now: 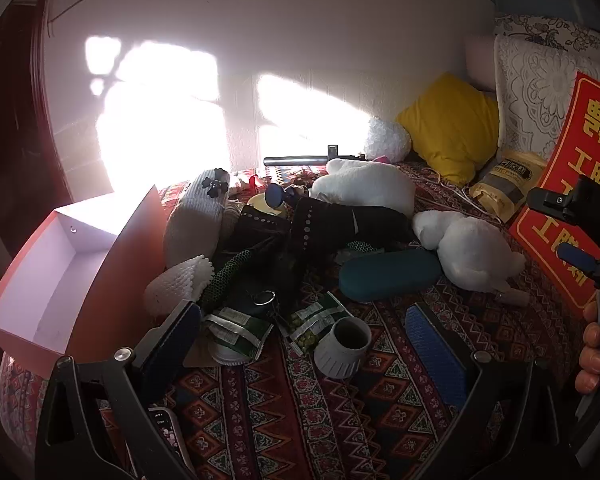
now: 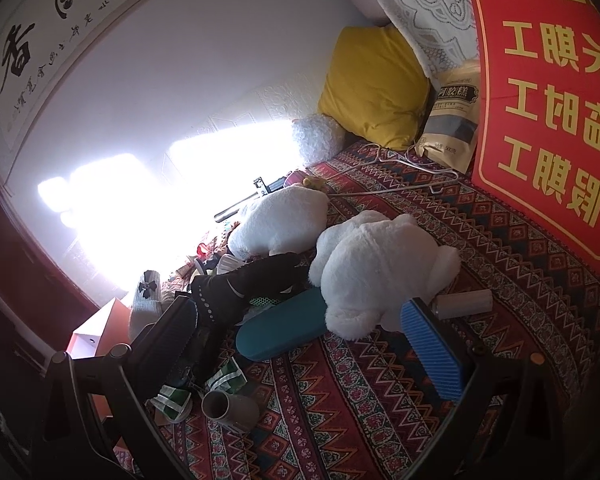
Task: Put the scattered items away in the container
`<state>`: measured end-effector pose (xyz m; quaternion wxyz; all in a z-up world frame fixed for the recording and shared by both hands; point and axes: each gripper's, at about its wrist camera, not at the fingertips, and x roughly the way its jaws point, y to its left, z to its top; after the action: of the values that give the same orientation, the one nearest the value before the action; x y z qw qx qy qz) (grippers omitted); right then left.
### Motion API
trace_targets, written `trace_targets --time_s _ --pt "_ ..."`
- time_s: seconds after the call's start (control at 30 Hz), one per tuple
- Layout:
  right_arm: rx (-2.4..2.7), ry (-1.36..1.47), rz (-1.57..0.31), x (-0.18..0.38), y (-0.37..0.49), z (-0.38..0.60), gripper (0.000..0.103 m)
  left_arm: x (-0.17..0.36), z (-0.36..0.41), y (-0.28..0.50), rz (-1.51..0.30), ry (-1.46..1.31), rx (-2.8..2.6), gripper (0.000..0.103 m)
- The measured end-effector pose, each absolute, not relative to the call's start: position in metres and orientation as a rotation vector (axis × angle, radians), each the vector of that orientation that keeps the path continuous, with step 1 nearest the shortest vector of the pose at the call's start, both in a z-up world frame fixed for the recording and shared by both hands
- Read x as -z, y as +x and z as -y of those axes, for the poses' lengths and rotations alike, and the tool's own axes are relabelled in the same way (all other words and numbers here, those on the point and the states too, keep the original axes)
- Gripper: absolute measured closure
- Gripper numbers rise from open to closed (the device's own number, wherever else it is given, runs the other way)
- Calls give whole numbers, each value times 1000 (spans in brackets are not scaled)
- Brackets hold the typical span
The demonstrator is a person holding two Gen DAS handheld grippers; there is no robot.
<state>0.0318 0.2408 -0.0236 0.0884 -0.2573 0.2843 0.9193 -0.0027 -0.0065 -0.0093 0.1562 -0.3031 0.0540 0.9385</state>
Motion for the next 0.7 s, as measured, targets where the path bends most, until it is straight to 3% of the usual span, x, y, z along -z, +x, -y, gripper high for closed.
trace_targets --time_s 0.7 --pt "-2723 -807 -877 30 30 -246 1 12 0 1 -189 -860 -2687 0"
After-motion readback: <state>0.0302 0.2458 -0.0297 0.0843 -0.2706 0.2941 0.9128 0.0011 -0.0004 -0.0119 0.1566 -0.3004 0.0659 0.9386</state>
